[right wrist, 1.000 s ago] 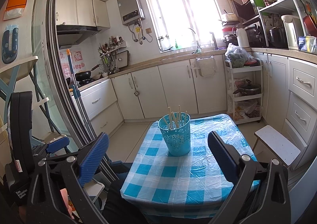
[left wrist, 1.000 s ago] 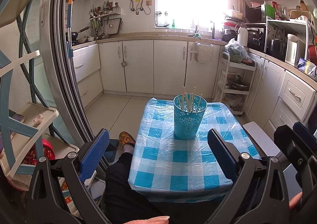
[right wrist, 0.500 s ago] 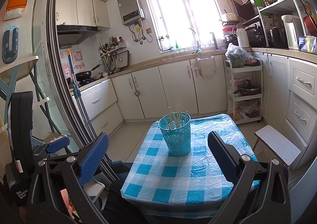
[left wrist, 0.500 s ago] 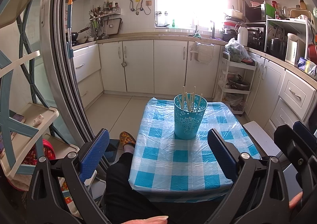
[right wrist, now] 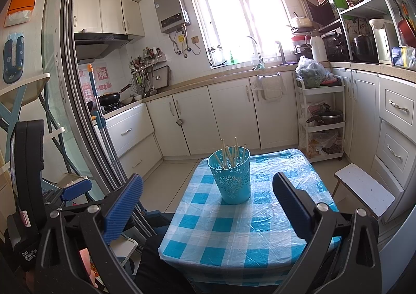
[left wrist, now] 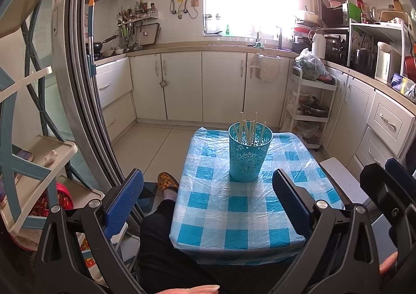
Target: Organize utensils
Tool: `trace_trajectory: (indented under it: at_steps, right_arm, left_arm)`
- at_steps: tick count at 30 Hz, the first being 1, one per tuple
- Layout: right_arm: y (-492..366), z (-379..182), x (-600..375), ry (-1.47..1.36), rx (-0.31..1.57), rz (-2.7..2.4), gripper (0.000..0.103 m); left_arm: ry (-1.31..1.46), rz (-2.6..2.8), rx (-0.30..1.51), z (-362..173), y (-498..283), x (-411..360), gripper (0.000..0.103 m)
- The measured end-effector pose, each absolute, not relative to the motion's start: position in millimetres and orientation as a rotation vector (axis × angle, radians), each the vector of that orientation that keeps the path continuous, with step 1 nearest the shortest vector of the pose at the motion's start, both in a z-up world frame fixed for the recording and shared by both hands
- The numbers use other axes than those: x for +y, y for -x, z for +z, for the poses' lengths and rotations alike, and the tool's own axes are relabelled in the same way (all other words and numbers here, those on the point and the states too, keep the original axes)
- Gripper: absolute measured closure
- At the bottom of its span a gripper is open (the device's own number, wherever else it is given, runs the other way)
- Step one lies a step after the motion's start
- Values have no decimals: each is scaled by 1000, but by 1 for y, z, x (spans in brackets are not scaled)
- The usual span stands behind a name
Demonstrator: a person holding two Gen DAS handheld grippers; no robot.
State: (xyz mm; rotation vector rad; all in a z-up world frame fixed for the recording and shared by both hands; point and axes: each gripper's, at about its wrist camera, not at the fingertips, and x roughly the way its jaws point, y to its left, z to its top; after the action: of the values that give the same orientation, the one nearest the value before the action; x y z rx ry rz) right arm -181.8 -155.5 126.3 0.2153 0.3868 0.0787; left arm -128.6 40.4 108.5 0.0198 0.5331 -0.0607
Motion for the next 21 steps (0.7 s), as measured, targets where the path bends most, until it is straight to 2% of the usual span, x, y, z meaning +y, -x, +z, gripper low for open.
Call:
trace_trajectory:
  at_steps: [21]
  right_arm:
    - [181,118,-161,-228,388,52,7]
  left_arm:
    - [-24,-116,527,102,125,42,7]
